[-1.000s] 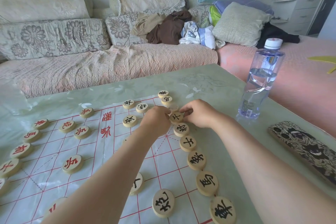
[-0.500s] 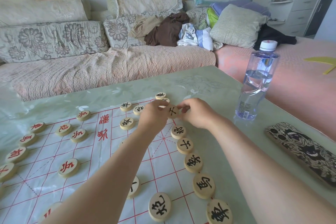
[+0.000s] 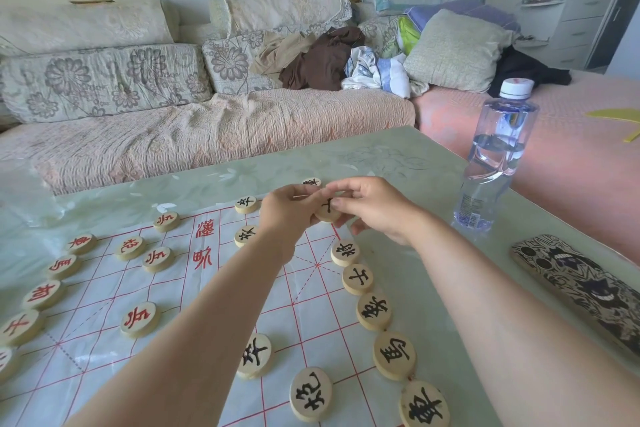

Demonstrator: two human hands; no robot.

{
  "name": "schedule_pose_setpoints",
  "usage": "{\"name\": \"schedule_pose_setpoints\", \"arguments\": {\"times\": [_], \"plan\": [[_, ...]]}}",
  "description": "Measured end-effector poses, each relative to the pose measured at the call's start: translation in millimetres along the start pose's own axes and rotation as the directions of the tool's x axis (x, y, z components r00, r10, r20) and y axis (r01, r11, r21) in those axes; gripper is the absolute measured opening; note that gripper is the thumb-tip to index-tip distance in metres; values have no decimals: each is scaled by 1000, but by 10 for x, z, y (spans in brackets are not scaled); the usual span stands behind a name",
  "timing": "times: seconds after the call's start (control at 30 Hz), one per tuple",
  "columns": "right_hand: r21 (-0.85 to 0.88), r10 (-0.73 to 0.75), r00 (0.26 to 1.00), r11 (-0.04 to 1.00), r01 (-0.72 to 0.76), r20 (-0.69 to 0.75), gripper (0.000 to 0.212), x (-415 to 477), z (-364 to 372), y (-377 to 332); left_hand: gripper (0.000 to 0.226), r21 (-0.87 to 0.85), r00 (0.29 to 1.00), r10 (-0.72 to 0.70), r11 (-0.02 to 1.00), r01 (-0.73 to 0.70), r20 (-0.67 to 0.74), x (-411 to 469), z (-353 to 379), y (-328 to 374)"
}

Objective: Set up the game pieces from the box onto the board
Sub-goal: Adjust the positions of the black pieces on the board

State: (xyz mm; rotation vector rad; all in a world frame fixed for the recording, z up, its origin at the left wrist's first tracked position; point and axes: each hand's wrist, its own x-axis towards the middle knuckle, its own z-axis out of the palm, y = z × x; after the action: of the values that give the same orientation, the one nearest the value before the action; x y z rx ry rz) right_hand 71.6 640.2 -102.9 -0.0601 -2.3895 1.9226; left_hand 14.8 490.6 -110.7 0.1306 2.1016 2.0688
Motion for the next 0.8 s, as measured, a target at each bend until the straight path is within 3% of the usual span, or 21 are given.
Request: {"name": "schedule_pose_setpoints", "arguments": {"times": [0.07, 0.2, 0.37, 0.47, 0.6, 0.67, 0.8], "plan": [[67, 17, 999, 998, -14, -33, 23, 13, 6, -14, 32, -56, 999, -32, 998, 33, 5, 3, 5, 39], [140, 23, 991, 990, -5, -130, 23, 42, -22, 14, 23, -90, 975, -123, 986, 142, 188, -64, 19, 69], [-23, -17, 999, 1000, 16, -49, 41, 15, -38, 28, 18, -100, 980, -165, 979, 177, 114, -7, -15, 48], [-97, -18, 1000, 995, 16, -21, 49, 13, -88, 14, 14, 20, 985, -153, 988, 152, 83, 12, -23, 57], [-264, -5, 1000, 964, 1, -15, 40, 16, -112, 60, 12, 330, 999, -25, 944, 13, 32, 30, -14, -15], [-292, 11, 1000, 956, -14, -13, 41, 38, -90, 136, 6, 388, 998, -9, 922, -16, 63, 3, 22, -67], [-295, 39, 998, 954, -53, -54, 33, 110, -48, 267, 15, 421, 1000, 0, 907, -2, 6, 25, 71, -163]]}}
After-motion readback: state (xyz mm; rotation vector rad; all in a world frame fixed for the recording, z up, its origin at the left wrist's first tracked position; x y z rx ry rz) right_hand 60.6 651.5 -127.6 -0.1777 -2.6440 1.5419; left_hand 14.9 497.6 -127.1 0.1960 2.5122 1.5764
